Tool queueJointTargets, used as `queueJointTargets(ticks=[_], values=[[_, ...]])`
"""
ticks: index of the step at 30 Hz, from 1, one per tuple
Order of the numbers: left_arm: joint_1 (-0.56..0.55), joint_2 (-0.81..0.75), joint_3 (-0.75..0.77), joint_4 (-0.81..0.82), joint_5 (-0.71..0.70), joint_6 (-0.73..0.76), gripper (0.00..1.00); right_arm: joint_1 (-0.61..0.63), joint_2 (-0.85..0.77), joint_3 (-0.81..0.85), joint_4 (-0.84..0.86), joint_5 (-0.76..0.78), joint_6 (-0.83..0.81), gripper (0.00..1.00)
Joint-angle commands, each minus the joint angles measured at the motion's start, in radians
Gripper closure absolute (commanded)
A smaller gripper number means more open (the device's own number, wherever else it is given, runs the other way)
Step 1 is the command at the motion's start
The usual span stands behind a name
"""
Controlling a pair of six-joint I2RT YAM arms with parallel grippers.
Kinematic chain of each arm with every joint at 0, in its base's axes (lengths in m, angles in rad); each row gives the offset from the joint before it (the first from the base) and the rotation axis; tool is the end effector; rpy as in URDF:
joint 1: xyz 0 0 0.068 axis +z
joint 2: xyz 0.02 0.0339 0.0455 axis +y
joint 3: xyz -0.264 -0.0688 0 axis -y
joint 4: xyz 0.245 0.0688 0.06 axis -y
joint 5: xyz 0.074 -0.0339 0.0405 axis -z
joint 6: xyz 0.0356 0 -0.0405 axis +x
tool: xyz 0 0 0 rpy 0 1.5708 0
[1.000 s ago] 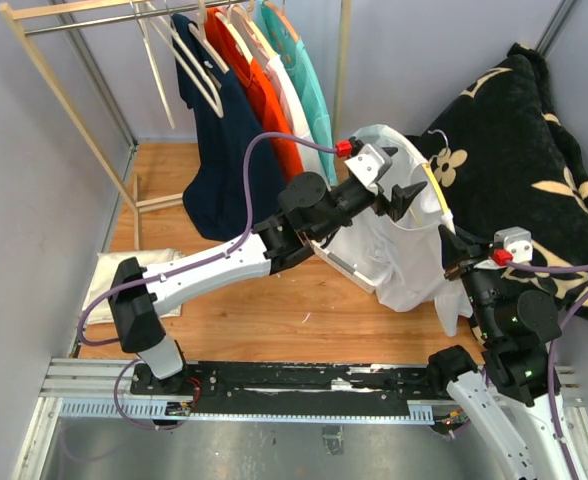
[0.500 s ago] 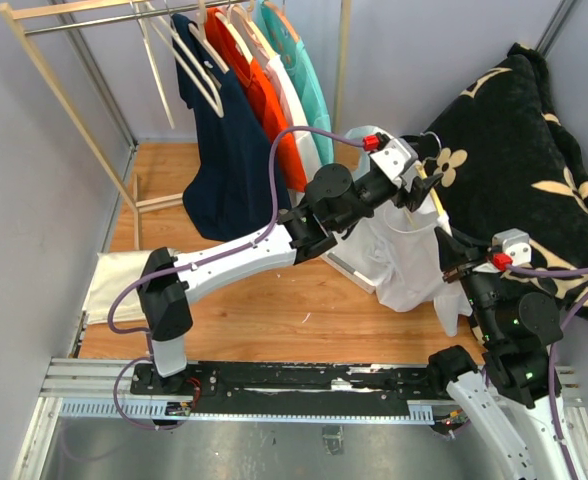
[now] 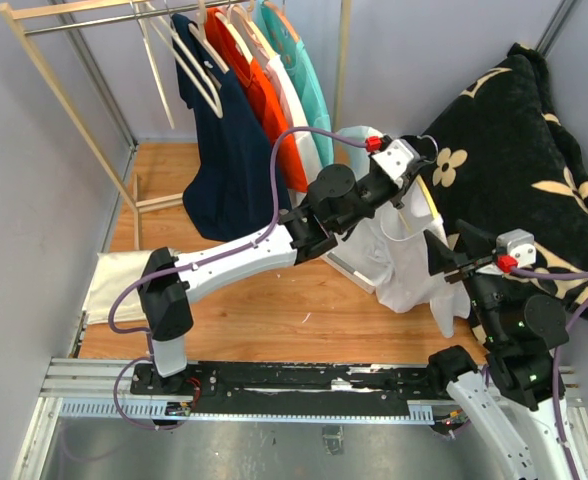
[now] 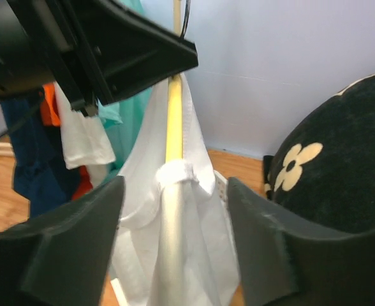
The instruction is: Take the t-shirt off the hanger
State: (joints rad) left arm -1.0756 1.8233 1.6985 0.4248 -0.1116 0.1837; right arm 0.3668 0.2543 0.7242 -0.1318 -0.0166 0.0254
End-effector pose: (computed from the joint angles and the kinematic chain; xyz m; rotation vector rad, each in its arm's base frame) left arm 0.2131 -0.3862 0.4305 0.6861 1.1089 -0.6950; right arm 0.0550 0.0218 0.3807 -0.2250 1.2197 0.3512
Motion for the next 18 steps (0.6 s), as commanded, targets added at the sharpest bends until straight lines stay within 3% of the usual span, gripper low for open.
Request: queueJointTargets(ticks=[1,3,8,18], values=[[0.004,-0.001,0.055,0.024,-0.039,0.032,0.99,0.016,0.015,0.074,0.004,0.0,0.001,0.25],[0.015,-0.003,0.086,0.008,-0.047,0.044,1.0,0.016,0.026,0.096,-0.029,0.001,0.001,0.19],[0.06,0.001,0.186,-0.05,-0.014,0.027,1.0,0.015,0.021,0.13,-0.103,0.016,-0.002,0.16],[0.095,0.063,0.372,-0.148,-0.006,0.04,0.99,0.015,-0.011,0.129,-0.21,0.009,0.0,0.16]])
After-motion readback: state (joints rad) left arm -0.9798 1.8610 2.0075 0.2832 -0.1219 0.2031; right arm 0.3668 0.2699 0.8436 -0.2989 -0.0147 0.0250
